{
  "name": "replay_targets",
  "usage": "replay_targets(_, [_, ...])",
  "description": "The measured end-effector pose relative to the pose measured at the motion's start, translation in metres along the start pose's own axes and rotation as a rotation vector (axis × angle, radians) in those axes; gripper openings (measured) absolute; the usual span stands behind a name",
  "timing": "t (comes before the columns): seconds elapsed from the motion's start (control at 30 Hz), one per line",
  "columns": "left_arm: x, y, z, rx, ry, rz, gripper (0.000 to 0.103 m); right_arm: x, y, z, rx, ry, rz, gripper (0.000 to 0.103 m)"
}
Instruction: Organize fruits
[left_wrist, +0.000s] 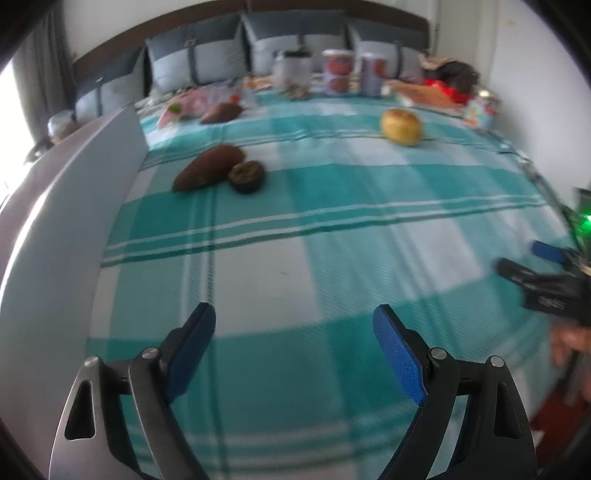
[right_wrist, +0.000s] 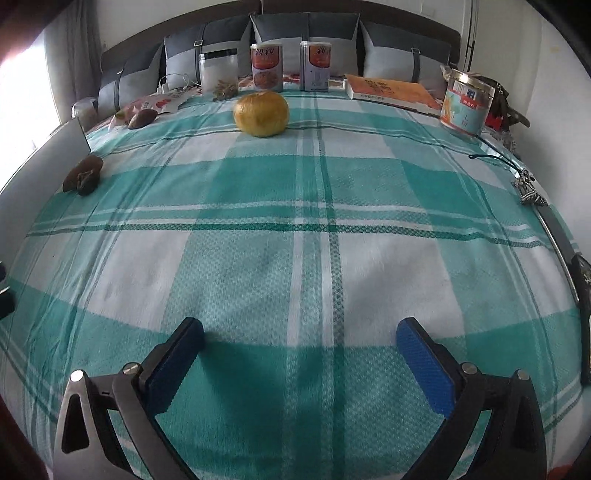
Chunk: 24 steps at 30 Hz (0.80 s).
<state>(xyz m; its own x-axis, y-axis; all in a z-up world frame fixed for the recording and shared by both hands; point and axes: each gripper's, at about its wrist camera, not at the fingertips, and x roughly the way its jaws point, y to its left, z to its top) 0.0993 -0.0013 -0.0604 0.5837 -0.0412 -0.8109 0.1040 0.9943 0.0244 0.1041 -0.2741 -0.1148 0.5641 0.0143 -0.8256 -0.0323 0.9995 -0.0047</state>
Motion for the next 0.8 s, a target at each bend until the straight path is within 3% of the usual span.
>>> replay_targets(0.17, [0.032,0.025,-0.004,-0.056,0.054,0.039,0.092,-0.001,0.0,-0.001,0.002,-0.003,0.003,0.103])
replay_targets(0.23, [0.028,0.032,-0.013,-0.079,-0.008,0.021,0.093,-0.001,-0.001,0.0,0.002,-0.002,0.003,0.103])
replay_targets(0.53, [0.028,0.022,-0.014,-0.055,-0.036,0.073,0.095,-0.002,-0.001,-0.001,0.002,-0.003,0.002,0.103])
replay_targets(0.8, [0.033,0.027,-0.012,-0.077,-0.023,0.052,0.096,-0.002,-0.002,-0.001,0.001,-0.003,0.003,0.103])
